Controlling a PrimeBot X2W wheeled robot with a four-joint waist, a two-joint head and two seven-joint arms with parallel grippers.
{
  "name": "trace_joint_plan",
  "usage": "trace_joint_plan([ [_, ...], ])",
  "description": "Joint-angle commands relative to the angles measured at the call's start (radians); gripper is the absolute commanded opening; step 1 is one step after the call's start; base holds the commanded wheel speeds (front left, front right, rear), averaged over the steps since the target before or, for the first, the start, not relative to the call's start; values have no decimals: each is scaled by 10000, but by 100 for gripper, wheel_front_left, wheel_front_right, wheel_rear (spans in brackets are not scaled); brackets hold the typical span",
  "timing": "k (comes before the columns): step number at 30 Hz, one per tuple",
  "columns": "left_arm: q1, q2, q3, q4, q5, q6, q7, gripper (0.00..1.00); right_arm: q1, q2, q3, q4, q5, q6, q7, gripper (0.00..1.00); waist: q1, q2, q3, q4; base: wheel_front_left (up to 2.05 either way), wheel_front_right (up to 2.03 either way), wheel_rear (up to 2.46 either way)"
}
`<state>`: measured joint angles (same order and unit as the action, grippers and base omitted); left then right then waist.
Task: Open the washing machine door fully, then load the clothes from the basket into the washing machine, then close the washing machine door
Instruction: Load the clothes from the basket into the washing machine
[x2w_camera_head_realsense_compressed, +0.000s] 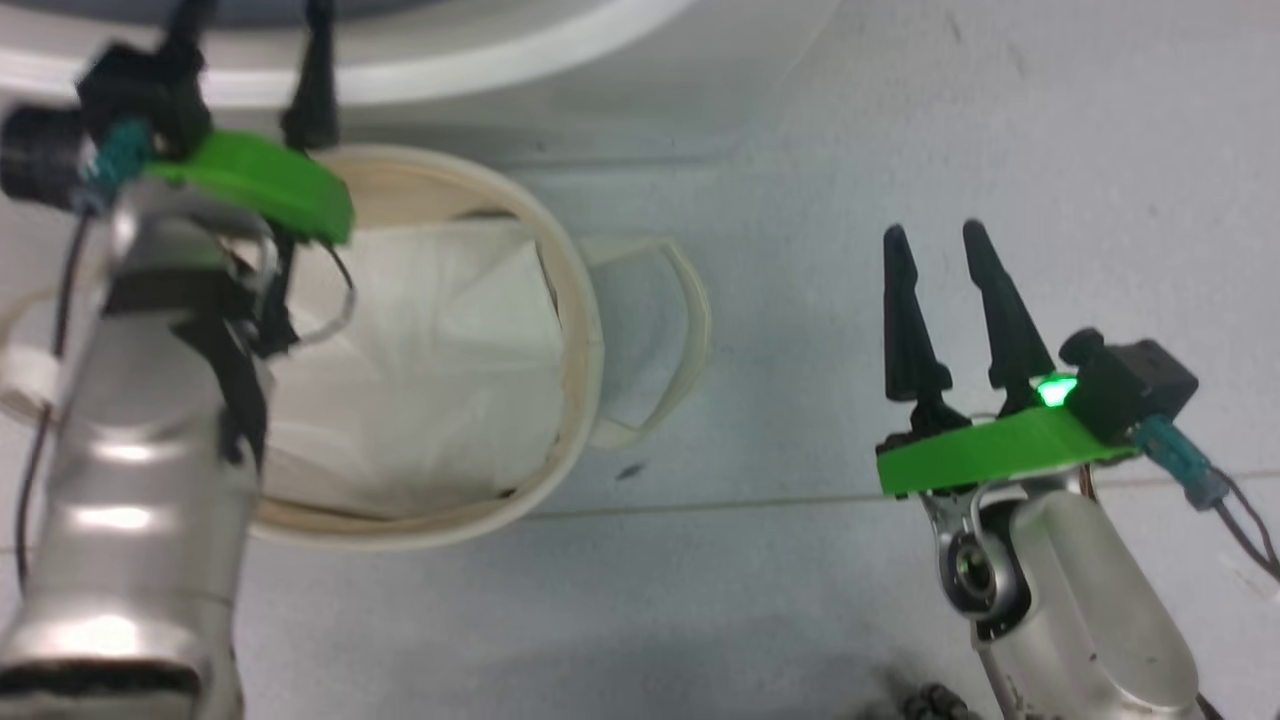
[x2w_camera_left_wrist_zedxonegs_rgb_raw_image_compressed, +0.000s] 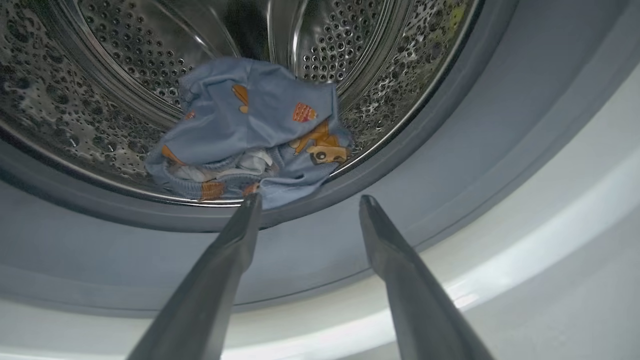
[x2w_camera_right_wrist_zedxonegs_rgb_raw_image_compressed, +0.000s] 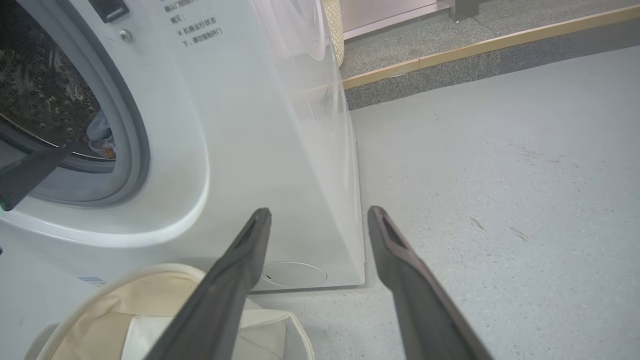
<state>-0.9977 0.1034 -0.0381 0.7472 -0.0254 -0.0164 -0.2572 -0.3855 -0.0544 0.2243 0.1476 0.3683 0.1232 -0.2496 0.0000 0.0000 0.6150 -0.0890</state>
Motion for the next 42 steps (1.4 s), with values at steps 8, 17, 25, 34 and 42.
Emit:
trace_joint_plan([
  [8,-1872,868,-47,1209,410,393,-46,100,-219,41,364,-387,228,75,-122,100,0,0,1023,-575,0,0,0],
  [17,-3391,1234,-326,2727,650,730,-46,100,-362,41,400,-400,466,75,-122,100,0,0,1284,-821,0,0,0],
  [25,-4318,1432,-509,3749,749,1120,-46,100,-411,41,420,-433,547,75,-122,100,0,0,1384,-919,0,0,0],
  [34,-4668,1465,-745,3885,622,738,-46,0,-439,41,376,-441,589,75,-122,100,0,0,1378,-922,0,0,0],
  [42,-4819,1674,-563,3314,268,840,-46,0,-457,41,462,-458,624,75,-122,100,0,0,1447,-1011,0,0,0],
])
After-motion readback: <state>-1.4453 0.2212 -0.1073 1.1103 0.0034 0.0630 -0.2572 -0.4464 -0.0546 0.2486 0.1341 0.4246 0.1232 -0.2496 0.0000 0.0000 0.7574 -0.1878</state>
